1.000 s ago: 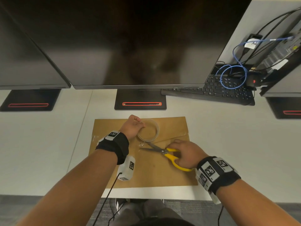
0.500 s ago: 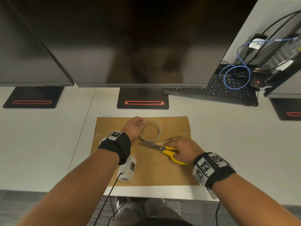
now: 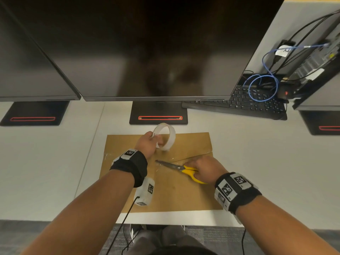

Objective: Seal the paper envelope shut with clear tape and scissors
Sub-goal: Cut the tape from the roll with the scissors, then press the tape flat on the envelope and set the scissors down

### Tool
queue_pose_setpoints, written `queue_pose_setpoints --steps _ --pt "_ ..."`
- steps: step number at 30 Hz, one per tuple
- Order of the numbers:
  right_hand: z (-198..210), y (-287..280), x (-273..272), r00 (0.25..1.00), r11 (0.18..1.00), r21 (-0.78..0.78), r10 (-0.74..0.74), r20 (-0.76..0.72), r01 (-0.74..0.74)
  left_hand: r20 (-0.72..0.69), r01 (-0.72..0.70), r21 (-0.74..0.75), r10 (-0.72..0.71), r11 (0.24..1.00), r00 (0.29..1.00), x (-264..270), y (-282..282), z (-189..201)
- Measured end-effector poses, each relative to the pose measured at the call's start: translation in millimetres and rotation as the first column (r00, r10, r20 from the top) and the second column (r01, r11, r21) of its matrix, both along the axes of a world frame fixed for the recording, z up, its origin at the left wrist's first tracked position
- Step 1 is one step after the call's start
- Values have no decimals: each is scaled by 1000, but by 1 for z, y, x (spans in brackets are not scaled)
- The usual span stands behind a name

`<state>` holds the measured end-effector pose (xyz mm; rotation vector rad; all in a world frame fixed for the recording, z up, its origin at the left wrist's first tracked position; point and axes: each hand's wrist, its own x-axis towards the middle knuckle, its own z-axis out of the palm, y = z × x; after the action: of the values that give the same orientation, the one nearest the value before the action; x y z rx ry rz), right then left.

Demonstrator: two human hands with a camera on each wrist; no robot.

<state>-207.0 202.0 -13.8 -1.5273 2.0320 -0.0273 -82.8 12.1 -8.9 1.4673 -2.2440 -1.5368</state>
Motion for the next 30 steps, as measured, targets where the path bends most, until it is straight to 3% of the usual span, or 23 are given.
queue_pose_setpoints --steps 3,6,9,12,17,21,23,25,30 --pt "1 14 -13 997 997 -38 -71 -18 71 -19 -56 29 56 998 998 -2 -1 -4" --pt "1 35 -32 962 953 -140 -274 -18 269 -5 -81 19 82 996 997 -6 -1 -2" --pt "-2 55 -51 864 854 -185 -502 -50 486 15 -102 7 102 995 995 -11 0 -1" --pt "-3 71 -64 764 764 -98 -643 -52 637 46 -97 -14 98 995 994 -18 2 -3" --pt "-5 81 -64 752 752 25 -656 -67 659 137 -42 -96 55 994 989 -22 2 -8" --pt "-2 79 -59 761 768 -53 -640 -106 638 220 -35 -186 76 982 972 -17 -4 -4" --pt "0 76 -57 775 802 -90 -595 -214 591 233 -69 -211 119 975 965 -11 -11 -4" --pt "1 72 -54 778 837 -50 -528 -340 546 251 -94 -207 146 974 957 -4 -16 -4" --pt "5 60 -46 758 832 -26 -517 -397 554 214 -98 -134 125 986 969 8 -16 -5"
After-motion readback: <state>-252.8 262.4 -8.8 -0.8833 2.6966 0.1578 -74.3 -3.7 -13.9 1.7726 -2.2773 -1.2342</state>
